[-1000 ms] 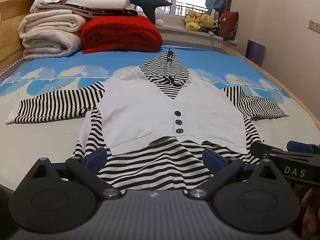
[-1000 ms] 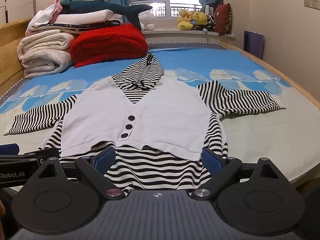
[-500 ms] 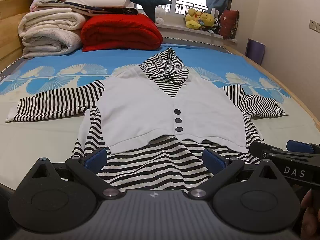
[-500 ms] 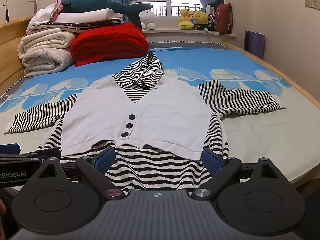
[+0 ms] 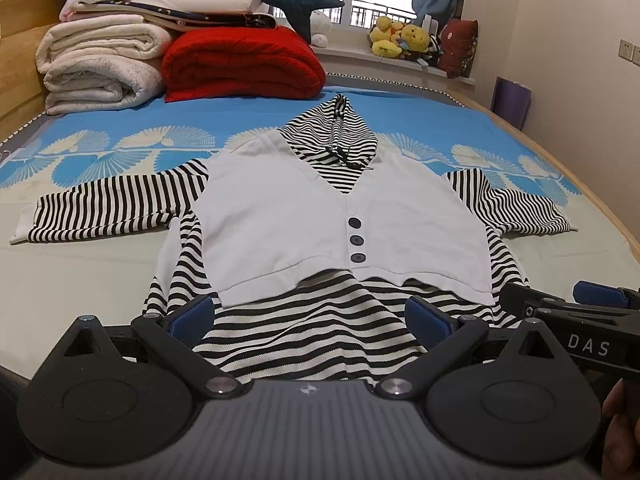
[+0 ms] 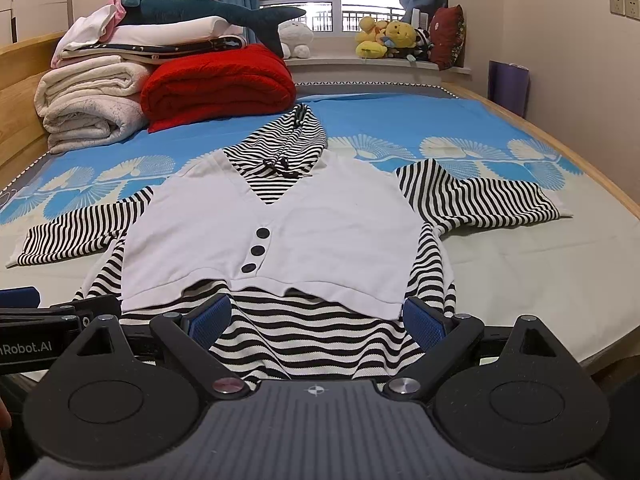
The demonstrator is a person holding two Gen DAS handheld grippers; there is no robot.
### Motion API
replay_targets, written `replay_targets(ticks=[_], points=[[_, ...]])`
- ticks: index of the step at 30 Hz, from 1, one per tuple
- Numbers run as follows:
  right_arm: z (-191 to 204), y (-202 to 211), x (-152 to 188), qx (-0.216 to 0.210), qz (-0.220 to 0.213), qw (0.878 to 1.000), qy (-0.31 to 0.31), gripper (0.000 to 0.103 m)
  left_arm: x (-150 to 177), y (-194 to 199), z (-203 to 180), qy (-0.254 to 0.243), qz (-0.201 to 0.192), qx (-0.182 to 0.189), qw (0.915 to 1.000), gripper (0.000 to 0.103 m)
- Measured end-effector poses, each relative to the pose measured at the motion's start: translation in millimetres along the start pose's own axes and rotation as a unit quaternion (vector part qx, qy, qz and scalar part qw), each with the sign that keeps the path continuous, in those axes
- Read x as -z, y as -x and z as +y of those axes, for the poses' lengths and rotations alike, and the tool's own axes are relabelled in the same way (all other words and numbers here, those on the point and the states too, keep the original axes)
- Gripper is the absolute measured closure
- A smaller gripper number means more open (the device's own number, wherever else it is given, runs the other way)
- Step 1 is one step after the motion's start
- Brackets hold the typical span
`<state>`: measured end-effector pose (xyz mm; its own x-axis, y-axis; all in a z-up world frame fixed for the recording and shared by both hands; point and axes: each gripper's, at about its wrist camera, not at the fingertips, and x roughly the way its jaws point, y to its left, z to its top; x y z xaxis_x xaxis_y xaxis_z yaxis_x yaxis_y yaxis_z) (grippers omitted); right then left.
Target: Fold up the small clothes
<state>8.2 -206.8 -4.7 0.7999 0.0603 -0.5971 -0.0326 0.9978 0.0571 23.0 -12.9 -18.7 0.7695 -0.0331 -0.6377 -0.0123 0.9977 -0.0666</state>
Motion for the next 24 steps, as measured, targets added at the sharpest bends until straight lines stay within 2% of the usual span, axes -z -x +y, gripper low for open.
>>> replay_targets(ticks=[24], points=[[-0.3, -1.1, 3.0, 0.002, 0.002, 1.000, 0.003, 0.010, -2.2, -0.1, -2.0, 0.002, 0.003, 0.002, 1.0000, 0.001]])
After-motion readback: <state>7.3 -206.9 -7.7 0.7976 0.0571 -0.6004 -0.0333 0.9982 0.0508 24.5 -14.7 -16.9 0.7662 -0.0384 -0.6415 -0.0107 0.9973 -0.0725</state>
